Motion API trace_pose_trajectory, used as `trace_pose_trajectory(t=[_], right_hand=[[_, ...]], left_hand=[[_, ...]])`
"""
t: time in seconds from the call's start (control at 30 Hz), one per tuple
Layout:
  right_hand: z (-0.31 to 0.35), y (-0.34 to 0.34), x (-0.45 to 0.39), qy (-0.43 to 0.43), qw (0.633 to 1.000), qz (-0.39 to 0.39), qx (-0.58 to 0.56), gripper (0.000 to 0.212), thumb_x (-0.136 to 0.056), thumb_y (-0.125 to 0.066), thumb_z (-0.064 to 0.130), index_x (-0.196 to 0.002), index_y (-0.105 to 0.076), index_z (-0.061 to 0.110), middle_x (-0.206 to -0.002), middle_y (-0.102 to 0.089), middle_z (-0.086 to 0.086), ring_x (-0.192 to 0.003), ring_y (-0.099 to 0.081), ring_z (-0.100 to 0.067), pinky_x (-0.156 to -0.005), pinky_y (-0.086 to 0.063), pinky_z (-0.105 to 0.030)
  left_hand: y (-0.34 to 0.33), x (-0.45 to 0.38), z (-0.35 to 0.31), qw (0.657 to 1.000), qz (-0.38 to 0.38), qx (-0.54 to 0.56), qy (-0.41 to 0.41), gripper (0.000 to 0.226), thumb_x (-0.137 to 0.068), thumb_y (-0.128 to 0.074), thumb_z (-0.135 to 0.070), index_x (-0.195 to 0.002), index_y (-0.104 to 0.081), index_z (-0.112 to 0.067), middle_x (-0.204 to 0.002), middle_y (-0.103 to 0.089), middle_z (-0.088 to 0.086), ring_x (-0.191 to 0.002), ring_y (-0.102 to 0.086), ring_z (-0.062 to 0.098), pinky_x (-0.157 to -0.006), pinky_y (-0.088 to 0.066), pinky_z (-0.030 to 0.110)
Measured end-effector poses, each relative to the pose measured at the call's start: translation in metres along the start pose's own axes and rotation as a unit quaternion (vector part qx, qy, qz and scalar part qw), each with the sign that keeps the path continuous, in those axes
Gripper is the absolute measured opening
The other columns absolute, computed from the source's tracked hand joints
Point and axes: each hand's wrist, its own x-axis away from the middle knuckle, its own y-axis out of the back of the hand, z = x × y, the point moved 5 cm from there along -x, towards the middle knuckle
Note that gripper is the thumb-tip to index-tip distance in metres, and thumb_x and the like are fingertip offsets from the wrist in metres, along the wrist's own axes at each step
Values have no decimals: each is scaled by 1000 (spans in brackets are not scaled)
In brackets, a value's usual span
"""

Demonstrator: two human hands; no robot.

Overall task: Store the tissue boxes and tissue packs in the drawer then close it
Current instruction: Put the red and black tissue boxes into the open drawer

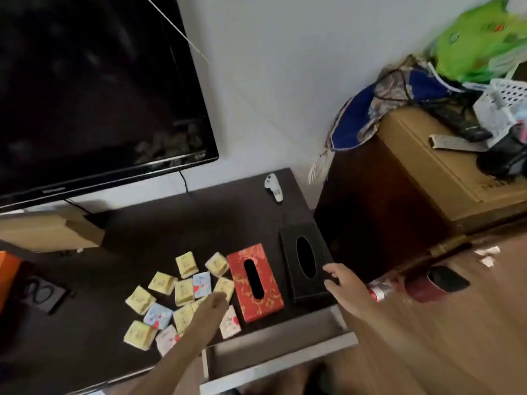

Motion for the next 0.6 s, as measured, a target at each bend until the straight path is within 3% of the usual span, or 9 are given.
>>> trace_pose_trajectory(t=[0.1,0.17,0.23,0.27,0.3,0.4,0.47,0.6], right_hand=[[-12,-2,-23,-31,999,-14,-8,53,-102,-60,15,-153,-47,9,-154,-52,-8,-145,-47,-25,-118,-38,-40],[-17,-3,-38,-54,998,-32,-12,56,-102,-62,15,-154,-44,9,-155,-50,-11,-145,-45,-29,-119,-39,-46],[-25,-14,-53,-70,997,-37,-23,56,-101,-63,16,-153,-45,9,-152,-53,-14,-142,-48,-32,-116,-42,-52],[-26,-19,-61,-75,996,-37,-35,56,-100,-64,18,-152,-45,9,-152,-53,-14,-142,-49,-33,-115,-44,-53],[-27,-24,-72,-80,995,-42,-49,59,-100,-65,19,-153,-43,9,-154,-52,-14,-142,-49,-33,-115,-44,-54],[-33,-38,-96,-80,992,-64,-70,69,-98,-69,23,-158,-36,9,-159,-47,-14,-147,-45,-32,-117,-43,-53],[-40,-44,-106,-81,988,-91,-91,74,-97,-70,23,-159,-32,10,-161,-46,-13,-148,-44,-32,-117,-43,-54],[-56,-57,-123,-81,986,-99,-107,79,-97,-71,25,-162,-26,13,-164,-42,-12,-151,-40,-32,-118,-41,-55]], left_hand=[[-24,-28,-7,999,-4,-32,-6,28,-98,-55,-19,-126,-55,-15,-121,-56,2,-116,-54,25,-94,-44,35],[-42,-43,-10,1000,-10,-23,1,11,-97,-58,-23,-107,-57,-24,-108,-56,-7,-106,-57,18,-88,-47,29],[-54,-56,-8,999,-40,-28,-13,9,-90,-61,-13,-88,-56,-20,-90,-63,6,-82,-61,20,-71,-47,31],[-60,-64,-9,998,-50,-29,-20,10,-85,-60,-7,-92,-59,-14,-91,-66,16,-82,-64,27,-70,-48,35],[-66,-75,-8,998,-60,-30,-21,25,-82,-60,-4,-107,-59,-8,-101,-66,20,-91,-66,33,-76,-51,39],[-79,-98,-1,997,-77,-24,-2,75,-84,-64,-6,-150,-29,-8,-142,-49,17,-130,-49,35,-105,-44,52],[-85,-108,7,997,-83,-8,-7,88,-85,-65,-5,-157,-14,-10,-155,-37,14,-142,-38,32,-111,-37,52],[-87,-128,25,994,-109,22,-5,94,-90,-66,-11,-160,-3,-17,-157,-37,8,-141,-40,29,-111,-38,52]])
